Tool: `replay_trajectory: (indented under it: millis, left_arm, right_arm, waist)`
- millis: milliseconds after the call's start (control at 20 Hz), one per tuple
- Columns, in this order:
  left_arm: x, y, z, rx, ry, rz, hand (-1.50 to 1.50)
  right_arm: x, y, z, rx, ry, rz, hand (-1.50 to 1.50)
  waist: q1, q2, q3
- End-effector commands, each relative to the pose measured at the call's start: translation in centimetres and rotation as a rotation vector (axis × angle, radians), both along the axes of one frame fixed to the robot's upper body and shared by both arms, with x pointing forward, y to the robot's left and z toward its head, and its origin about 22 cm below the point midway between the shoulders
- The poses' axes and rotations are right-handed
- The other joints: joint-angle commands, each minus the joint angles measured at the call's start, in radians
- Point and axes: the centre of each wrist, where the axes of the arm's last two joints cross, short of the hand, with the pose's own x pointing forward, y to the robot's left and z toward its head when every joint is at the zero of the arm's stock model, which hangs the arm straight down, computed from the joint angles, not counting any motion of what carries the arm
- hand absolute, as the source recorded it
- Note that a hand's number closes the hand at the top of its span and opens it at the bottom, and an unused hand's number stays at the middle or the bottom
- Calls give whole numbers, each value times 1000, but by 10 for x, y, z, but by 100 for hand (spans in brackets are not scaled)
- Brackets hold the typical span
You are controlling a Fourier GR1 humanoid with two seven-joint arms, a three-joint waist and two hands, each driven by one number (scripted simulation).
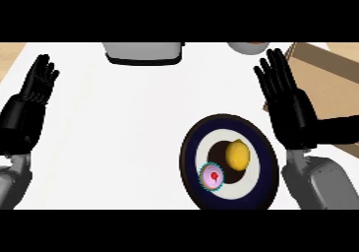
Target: Pick the lemon from the plate and place it in the cardboard box
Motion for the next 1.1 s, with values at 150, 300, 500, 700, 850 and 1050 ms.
replay_trajectory:
  millis: [150, 300, 500, 700, 850, 1050]
  left_arm:
    - [-10, 4, -13, 119, 52, -65, 0]
    - [-18, 10, -26, 142, 122, -92, 0]
    - [-16, 13, -24, 161, 121, -144, 0]
    - [-23, -1, -37, 157, 125, -197, 0]
    - [-13, 10, -34, 171, 125, -201, 0]
    - [-11, -7, -26, 163, 99, -248, 0]
  right_arm:
    - [-26, -55, 34, -272, -260, -387, -150]
    - [-36, -116, 11, -687, -141, -558, -150]
    - [-93, -102, -4, -712, -213, -654, -150]
    - [-132, -96, -13, -934, -258, -602, -150]
    - [-155, -101, -11, -1096, -265, -565, -150]
    - [-170, -85, -4, -1239, -94, -524, -150]
  waist:
    - [-95, -34, 7]
    - [-173, -30, -8]
    - [-126, -28, 7]
    - [-83, -22, 6]
    - [-74, -16, 7]
    - [-38, -11, 5]
